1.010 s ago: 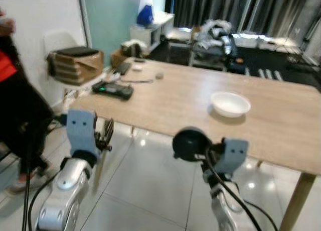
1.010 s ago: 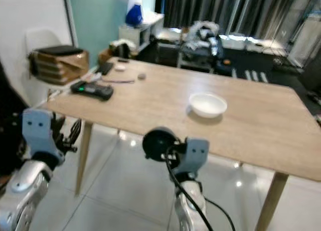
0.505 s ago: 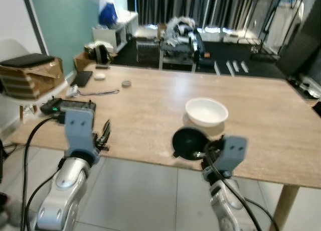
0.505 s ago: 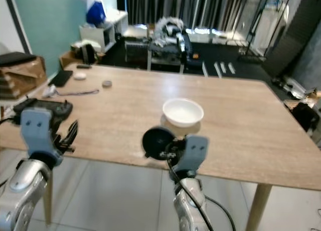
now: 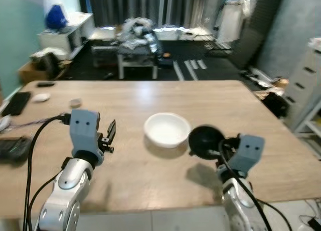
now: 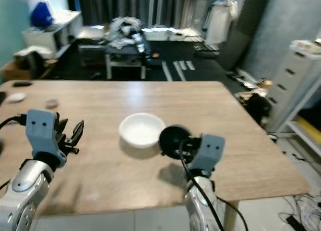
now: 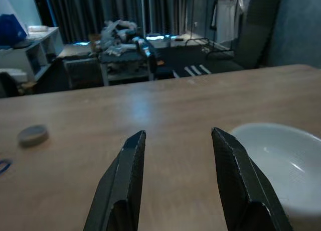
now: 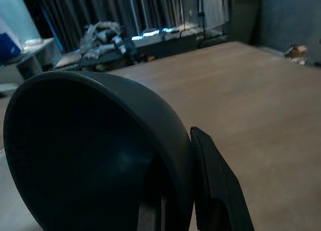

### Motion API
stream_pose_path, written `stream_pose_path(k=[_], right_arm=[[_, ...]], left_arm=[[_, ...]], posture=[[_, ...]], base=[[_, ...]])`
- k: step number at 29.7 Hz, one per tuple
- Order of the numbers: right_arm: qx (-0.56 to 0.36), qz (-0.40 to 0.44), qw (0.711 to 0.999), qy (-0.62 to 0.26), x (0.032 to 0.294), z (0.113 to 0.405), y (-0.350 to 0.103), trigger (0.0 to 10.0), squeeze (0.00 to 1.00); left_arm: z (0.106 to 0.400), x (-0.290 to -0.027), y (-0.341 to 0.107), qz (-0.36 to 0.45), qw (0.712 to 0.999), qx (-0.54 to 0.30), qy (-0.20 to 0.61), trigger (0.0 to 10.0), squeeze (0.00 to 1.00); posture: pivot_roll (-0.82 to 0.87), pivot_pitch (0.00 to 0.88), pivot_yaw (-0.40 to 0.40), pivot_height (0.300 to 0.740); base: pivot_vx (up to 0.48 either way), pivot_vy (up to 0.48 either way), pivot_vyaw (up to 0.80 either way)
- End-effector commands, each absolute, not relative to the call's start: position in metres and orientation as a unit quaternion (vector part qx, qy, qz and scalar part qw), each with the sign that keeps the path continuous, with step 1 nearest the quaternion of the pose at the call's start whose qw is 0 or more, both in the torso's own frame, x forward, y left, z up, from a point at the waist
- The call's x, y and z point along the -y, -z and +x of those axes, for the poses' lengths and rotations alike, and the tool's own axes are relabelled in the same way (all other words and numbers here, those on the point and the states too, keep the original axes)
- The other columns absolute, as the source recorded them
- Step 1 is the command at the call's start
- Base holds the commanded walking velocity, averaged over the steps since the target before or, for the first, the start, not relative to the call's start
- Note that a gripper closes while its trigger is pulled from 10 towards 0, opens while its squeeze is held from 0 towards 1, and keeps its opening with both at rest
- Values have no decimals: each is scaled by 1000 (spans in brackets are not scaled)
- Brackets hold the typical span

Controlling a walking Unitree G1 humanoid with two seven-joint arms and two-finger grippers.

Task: Setting the table

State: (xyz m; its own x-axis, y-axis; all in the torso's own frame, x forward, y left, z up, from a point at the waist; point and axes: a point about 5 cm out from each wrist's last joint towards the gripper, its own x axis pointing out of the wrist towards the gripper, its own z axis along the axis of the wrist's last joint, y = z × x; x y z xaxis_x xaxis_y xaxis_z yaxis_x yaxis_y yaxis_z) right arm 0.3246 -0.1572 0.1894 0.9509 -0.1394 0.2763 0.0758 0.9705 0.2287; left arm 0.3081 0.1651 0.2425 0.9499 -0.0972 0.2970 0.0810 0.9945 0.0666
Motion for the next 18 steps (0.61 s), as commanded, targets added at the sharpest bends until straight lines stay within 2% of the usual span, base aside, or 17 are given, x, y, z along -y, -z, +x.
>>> stream_pose_path(k=[1,13,18], right_arm=[[156,97,981,54,153,325,-195,10000,0],[173,67,981,51,165,333,-220,10000,0],[167,0,986,30,179,344,-244,10000,0]], left_arm=[[305,-168,-238,26,988,141,53,10000,0],[295,-161,-238,30,984,140,106,10000,0],[283,-165,-233,37,981,125,143,10000,0]], posture=[[94,105,50,740],[96,99,42,740],[95,97,27,740]], base=[[0,0,0],[0,0,0],[0,0,0]])
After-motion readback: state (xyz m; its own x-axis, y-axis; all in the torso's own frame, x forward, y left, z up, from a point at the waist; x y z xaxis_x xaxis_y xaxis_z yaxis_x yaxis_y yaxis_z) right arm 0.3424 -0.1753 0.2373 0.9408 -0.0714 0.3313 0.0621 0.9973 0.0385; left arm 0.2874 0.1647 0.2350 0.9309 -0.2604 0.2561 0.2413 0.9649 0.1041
